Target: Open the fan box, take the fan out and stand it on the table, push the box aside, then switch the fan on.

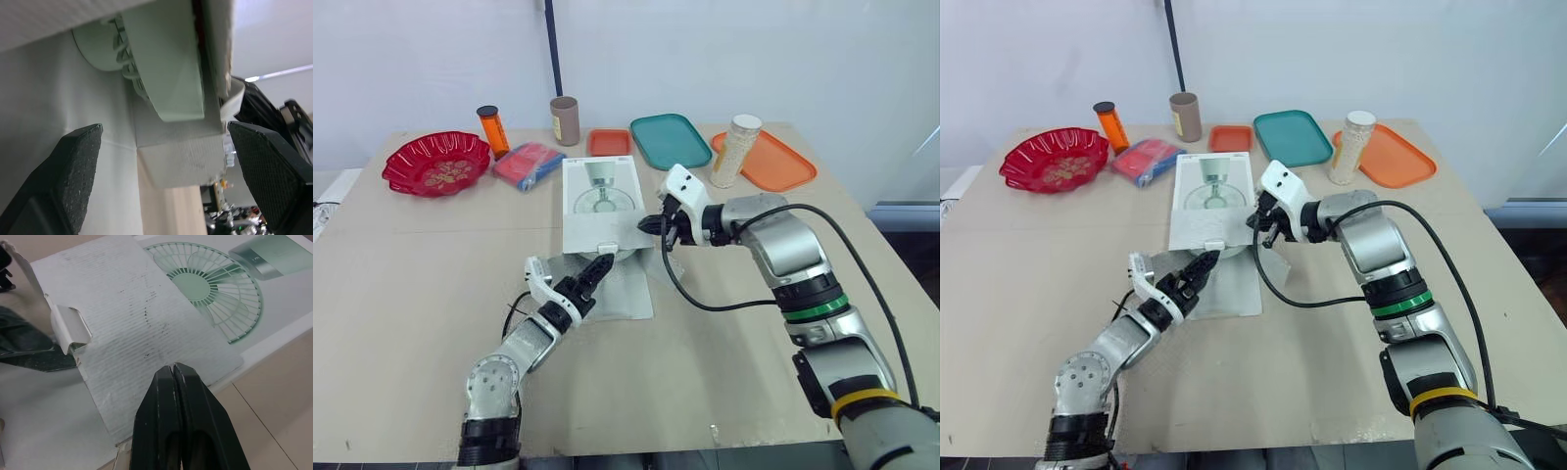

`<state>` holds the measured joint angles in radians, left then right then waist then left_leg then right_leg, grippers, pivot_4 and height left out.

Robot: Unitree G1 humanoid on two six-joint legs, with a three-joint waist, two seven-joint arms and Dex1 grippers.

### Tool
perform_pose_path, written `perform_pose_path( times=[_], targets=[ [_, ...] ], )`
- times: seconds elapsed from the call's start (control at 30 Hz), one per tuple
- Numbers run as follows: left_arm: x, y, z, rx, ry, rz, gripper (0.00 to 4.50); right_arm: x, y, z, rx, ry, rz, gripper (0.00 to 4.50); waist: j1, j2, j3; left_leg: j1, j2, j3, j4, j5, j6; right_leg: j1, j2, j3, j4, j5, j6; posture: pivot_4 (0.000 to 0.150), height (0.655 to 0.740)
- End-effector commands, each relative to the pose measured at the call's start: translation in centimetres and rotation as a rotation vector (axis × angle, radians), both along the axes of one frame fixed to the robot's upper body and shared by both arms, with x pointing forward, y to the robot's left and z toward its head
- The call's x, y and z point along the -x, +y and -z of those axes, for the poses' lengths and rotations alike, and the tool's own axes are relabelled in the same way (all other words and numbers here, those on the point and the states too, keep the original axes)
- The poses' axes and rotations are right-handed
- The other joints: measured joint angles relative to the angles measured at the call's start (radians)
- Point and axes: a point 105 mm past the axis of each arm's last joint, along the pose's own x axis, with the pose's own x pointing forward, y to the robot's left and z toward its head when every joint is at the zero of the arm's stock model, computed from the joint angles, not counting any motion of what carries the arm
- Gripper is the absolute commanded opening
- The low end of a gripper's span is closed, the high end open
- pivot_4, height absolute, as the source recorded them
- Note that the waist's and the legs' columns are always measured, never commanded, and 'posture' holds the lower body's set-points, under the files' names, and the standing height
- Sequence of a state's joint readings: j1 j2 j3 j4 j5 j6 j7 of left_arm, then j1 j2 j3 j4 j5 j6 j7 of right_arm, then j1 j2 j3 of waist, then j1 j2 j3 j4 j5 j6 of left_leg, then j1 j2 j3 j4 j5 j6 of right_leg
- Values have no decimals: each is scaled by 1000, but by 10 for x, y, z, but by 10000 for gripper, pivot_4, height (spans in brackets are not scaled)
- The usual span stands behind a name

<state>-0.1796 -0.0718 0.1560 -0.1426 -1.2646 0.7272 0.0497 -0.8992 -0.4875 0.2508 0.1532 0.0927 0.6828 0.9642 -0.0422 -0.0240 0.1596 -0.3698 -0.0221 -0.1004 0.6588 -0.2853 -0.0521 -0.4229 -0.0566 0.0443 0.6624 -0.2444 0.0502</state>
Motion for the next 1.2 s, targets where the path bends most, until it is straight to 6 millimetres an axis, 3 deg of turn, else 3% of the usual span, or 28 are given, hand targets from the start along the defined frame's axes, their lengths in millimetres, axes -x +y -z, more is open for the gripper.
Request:
perform_pose_path(
  times=[0.03,0.3,0.4,0.47,0.5,1.2],
  targets=[
    [-4,-1,-4,14,-9,-7,43618,3,1,-11,5,-44,-16,0,0,0,0,0,0,0,0,0,0,0,0,0,0,0,0,1500,7400],
    [-11,-1,-9,33,-21,-21,43618,3,1,-9,10,-48,-14,0,0,0,0,0,0,0,0,0,-1,0,0,0,0,0,0,1500,7400],
    [-11,-1,-13,39,-40,-19,37422,3,2,-9,7,-49,-15,0,0,0,0,0,0,0,0,0,-1,0,0,0,0,0,0,1500,7400],
    [-11,-1,-11,31,-33,-17,29311,3,2,-9,8,-51,-16,0,0,0,0,0,0,0,0,1,-1,0,0,0,0,0,0,1500,7400],
    [-11,-1,-11,29,-29,-16,27406,3,2,-9,7,-52,-16,0,0,0,0,0,0,0,0,1,-1,0,0,0,0,0,0,1500,7400],
    [3,8,-2,32,23,15,27406,5,9,-12,-15,-50,-28,0,-1,0,0,0,0,0,0,1,-1,0,0,0,0,0,0,1500,7400]
  ],
)
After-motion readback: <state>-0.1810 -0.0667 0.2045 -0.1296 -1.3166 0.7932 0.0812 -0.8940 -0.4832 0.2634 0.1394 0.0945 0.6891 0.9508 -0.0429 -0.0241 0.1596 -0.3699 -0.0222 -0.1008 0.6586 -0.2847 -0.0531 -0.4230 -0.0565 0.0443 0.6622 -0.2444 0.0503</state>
